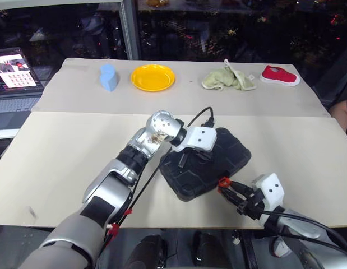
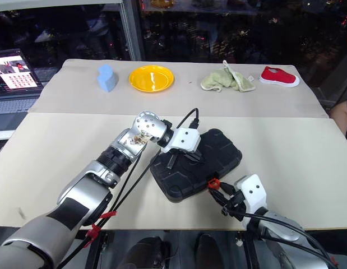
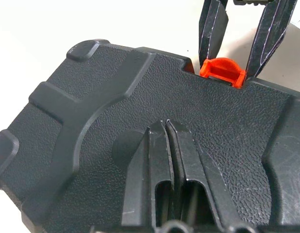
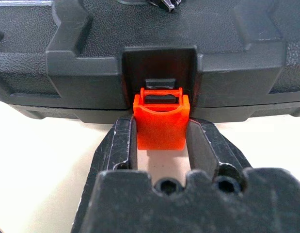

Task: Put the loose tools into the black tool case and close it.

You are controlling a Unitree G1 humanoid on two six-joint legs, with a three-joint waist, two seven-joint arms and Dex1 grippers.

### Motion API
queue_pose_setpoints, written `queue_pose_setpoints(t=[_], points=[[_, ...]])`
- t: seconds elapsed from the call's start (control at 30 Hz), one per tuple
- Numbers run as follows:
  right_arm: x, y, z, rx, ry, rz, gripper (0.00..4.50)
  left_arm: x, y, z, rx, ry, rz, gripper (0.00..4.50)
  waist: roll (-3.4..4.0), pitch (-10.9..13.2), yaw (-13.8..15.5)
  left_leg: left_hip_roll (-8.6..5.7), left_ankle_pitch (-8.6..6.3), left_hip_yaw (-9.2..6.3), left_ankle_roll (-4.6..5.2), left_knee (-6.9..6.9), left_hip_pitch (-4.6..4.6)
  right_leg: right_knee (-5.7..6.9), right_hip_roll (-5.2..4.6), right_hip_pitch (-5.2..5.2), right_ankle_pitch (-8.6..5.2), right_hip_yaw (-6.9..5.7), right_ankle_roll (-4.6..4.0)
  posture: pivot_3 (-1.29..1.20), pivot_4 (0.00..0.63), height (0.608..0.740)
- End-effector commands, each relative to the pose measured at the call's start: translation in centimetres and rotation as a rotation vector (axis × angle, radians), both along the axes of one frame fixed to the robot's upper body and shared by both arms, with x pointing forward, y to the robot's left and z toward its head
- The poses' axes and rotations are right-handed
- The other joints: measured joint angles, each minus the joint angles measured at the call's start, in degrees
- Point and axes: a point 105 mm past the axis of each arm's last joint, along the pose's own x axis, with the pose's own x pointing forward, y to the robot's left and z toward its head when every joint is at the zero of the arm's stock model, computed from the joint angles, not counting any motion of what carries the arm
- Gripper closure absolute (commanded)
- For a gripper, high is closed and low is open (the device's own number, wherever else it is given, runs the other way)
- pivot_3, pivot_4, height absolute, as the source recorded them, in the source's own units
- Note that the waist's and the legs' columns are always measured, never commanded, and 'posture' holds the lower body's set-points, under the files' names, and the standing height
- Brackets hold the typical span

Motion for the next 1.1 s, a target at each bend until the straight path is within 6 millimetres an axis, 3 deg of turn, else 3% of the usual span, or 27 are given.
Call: queue_pose_setpoints(t=[0.03,0.67,0.7,1.0,1.1], points=[[-0.4,0.8,3.3,0.002,-0.145,0.037,3.31,0.0,0.8,-2.5,0.105,0.027,0.020,4.36,0.00,0.0,0.0,0.00,0.01,0.00,-0.01,0.00,-0.01,0.00,0.00,0.00,0.00,0.00,0.00,0.00,0.150,0.740],[0.3,1.1,3.9,0.012,-0.171,0.033,3.31,0.1,0.7,-2.4,0.100,0.026,0.020,4.36,0.00,0.0,0.1,-0.05,0.09,0.01,-0.14,0.08,-0.02,0.02,-0.02,0.05,-0.03,0.00,0.06,0.00,0.150,0.740],[0.3,1.1,3.9,0.015,-0.170,0.034,2.81,0.1,0.7,-2.4,0.100,0.025,0.020,4.36,0.00,0.0,0.1,-0.05,-0.02,0.01,0.05,0.09,-0.01,0.03,-0.02,0.05,-0.03,0.00,0.06,0.00,0.150,0.740],[-1.0,1.2,3.3,-0.007,-0.118,0.068,0.02,0.1,0.9,-2.5,0.103,0.021,0.022,4.36,0.00,0.0,-0.1,-0.02,-0.02,-0.01,0.05,0.09,0.32,0.06,-0.01,0.31,-0.27,0.02,0.44,0.00,0.150,0.740],[-1.9,0.6,2.1,-0.010,-0.057,0.055,0.02,0.1,0.8,-2.5,0.101,0.020,0.020,4.36,0.00,0.0,0.0,0.00,-0.02,-0.03,0.05,0.08,0.33,0.06,0.00,0.30,-0.26,0.01,0.42,0.00,0.150,0.740]])
